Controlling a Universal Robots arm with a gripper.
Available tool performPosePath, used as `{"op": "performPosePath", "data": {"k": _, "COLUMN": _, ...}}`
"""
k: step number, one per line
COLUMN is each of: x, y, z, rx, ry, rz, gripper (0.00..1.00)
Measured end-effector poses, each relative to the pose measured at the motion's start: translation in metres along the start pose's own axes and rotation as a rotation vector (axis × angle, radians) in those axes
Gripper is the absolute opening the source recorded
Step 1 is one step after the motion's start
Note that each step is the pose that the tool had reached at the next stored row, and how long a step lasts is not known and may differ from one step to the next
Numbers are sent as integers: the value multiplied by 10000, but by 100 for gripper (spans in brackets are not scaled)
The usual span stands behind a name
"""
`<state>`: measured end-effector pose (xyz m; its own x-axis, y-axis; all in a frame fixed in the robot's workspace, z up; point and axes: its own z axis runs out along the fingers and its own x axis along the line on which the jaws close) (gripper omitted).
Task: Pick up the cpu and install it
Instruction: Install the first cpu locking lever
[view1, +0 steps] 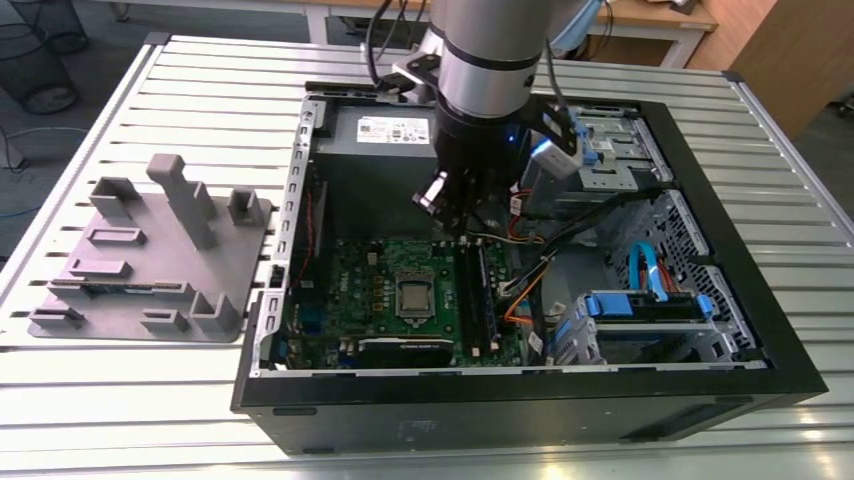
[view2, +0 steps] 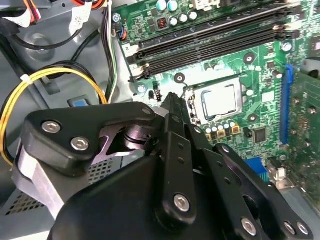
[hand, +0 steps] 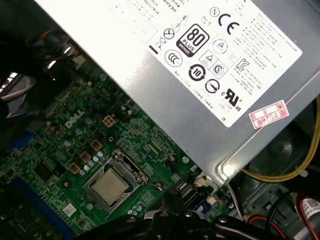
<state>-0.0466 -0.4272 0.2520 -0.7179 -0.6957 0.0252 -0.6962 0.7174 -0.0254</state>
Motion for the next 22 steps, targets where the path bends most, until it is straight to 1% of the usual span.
{"op": "performPosePath", "data": {"k": 8, "x": -32, "y": 39, "z": 67, "rx": 2, "ry": 3, "rz": 17, "gripper": 11}}
{"op": "performPosePath", "data": {"k": 12, "x": -24, "y": 52, "z": 100, "rx": 11, "ry": 11, "rz": 17, "gripper": 11}}
{"op": "performPosePath", "data": {"k": 15, "x": -9, "y": 63, "z": 107, "rx": 19, "ry": 22, "rz": 17, "gripper": 11}}
{"op": "performPosePath", "data": {"k": 18, "x": 13, "y": 53, "z": 112, "rx": 19, "ry": 20, "rz": 15, "gripper": 11}}
{"op": "performPosePath", "data": {"k": 22, "x": 63, "y": 10, "z": 120, "rx": 20, "ry": 20, "rz": 17, "gripper": 11}}
